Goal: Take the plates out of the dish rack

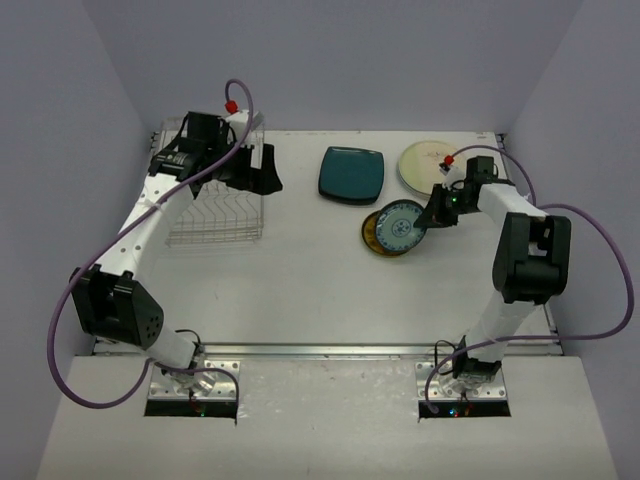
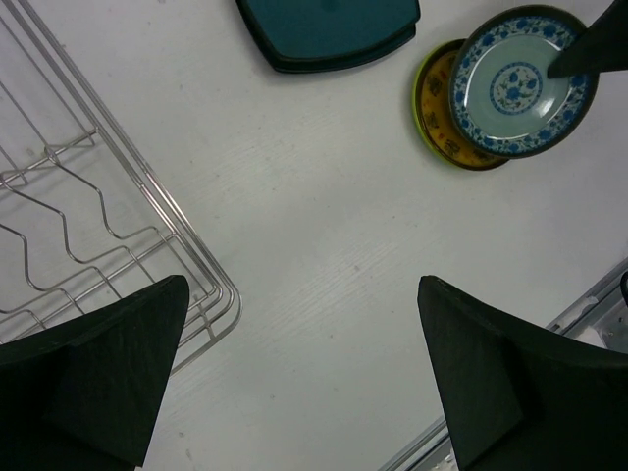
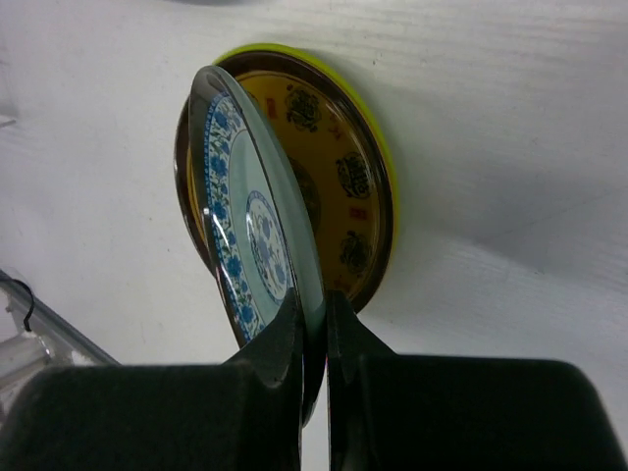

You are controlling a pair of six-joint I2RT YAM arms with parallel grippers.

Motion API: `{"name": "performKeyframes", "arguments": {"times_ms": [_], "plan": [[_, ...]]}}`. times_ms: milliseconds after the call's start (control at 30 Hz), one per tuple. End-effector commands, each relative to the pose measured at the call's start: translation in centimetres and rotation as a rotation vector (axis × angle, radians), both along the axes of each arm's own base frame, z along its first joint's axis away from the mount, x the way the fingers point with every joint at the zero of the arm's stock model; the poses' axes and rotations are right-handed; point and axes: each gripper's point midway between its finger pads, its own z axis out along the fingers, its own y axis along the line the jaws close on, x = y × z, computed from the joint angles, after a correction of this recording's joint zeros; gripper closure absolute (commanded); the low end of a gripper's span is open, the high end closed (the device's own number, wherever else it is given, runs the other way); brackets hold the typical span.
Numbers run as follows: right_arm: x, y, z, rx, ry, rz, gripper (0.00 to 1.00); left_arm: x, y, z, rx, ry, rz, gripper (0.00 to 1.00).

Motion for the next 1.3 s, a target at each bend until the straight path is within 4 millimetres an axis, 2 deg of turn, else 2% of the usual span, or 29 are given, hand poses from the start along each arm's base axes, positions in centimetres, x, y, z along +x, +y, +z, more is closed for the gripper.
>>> {"name": "performKeyframes", "arguments": {"times_ms": [0,167,200,233,333,433,467,567,667,700,800,933,1000,1033,1067,1100,1167,1200,1267], "plan": [[2.5,1.0,1.8,0.059,-0.049,0.027,1.00,0.3,-0.7,1.1,-0.019,-0.049,-0.013,0.00],[2.8,1.5,0.8,0.106,0.014,0.038,1.00,0.0,-0.6,0.7,-0.014,-0.044,-0.018,0.00],[2.7,1.7,0.6,0.119,0.031,0.041,0.96,0.1,-0.5,0.6,-0.010,-0.043,-0.014,0.00],[2.6,1.8,0.4,0.128,0.042,0.042,0.89,0.1,-0.4,0.6,-0.005,-0.044,-0.008,0.00],[2.0,2.0,0.2,0.137,0.069,0.044,0.52,0.4,0.0,0.8,0.009,-0.051,0.013,0.00],[1.6,2.1,1.0,0.136,0.062,0.054,0.13,0.5,0.5,1.1,0.026,-0.054,0.035,0.00],[1.4,2.1,1.1,0.136,0.069,0.054,0.04,0.5,0.5,1.1,0.027,-0.054,0.036,0.00],[1.3,2.0,2.6,0.115,0.043,0.061,0.01,0.3,0.9,1.9,0.023,-0.067,0.057,0.00],[1.2,1.5,6.3,0.059,-0.058,0.070,0.01,0.1,1.8,3.0,0.028,-0.097,0.104,0.00],[1.2,1.5,6.6,0.054,-0.064,0.072,0.01,0.1,2.0,3.4,0.026,-0.106,0.114,0.00],[0.9,0.4,11.0,-0.057,-0.229,0.079,0.01,0.5,4.7,3.7,0.077,-0.136,0.258,0.00],[0.4,-0.9,13.1,-0.171,-0.354,0.080,0.01,0.6,8.2,3.6,0.101,-0.137,0.392,0.00],[-0.6,-1.8,14.8,-0.261,-0.456,0.075,0.01,0.2,10.5,3.2,0.089,-0.125,0.455,0.00],[-0.9,-2.2,15.0,-0.296,-0.484,0.079,0.01,0.0,11.0,2.8,0.085,-0.112,0.464,0.00],[-1.7,-2.4,14.1,-0.314,-0.479,0.079,0.01,-0.2,12.8,2.4,0.088,-0.098,0.508,0.00],[-2.1,-2.7,14.1,-0.340,-0.504,0.068,0.01,-0.6,13.6,1.9,0.100,-0.094,0.523,0.00],[-3.5,-3.0,14.1,-0.371,-0.549,0.056,0.01,-1.6,15.0,1.0,0.150,-0.105,0.552,0.00],[-3.7,-3.1,14.4,-0.380,-0.578,0.053,0.01,-2.3,15.5,1.5,0.184,-0.142,0.553,0.00],[-5.0,-3.0,14.3,-0.387,-0.612,0.047,0.01,-3.0,16.4,0.3,0.237,-0.157,0.572,0.00]]}}
